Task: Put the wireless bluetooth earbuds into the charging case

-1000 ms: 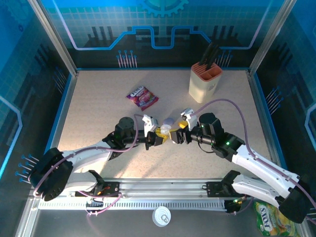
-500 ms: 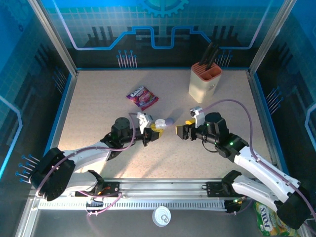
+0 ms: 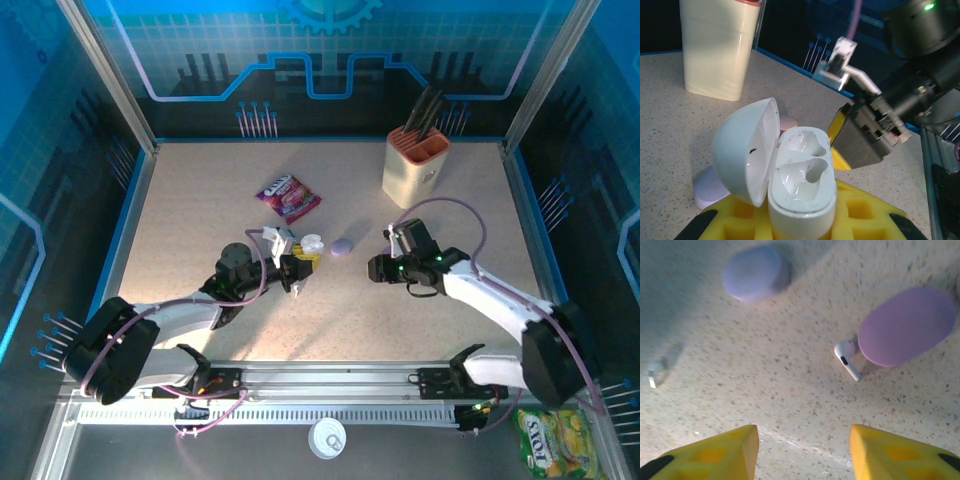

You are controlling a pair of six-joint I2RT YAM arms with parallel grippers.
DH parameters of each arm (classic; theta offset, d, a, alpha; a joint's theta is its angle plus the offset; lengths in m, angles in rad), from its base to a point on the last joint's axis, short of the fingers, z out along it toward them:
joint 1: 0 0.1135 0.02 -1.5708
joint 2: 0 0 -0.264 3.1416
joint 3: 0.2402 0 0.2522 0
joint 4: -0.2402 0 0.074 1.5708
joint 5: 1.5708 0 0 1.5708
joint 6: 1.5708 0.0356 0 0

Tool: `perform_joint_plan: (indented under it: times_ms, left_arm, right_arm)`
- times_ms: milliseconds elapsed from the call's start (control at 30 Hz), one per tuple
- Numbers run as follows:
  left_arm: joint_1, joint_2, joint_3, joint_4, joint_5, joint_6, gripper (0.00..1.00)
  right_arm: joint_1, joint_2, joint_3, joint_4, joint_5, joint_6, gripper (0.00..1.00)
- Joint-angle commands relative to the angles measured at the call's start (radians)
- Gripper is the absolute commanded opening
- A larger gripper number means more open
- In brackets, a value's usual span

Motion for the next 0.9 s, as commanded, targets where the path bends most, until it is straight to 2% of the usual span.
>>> perform_joint_plan:
  times_ms: [0, 433, 733, 867]
  left_arm:
    - [0.004, -0.023, -0.023, 0.04, 0.022, -0.005, 0.15]
    - [0.012, -0.111, -0.08, -0.021, -0.014, 0.022, 0.16]
    - [0.017, -0.144, -0.095, -0.049, -0.023, 0.038, 0.16]
    - [0.016, -0.148, -0.096, -0.054, -0.023, 0.043, 0.16]
  right_arm:
    - [0.015, 0.092, 0.094, -0.107, 0.028, -0.049, 0.48]
    - [0.001, 0.358, 0.259, -0.121, 0.023, -0.106, 0.47]
    - [-0.003, 0.439, 0.335, -0.185, 0.14, -0.155, 0.47]
    - [0.003, 0.455, 0.354, -0.2, 0.148, -0.185, 0.47]
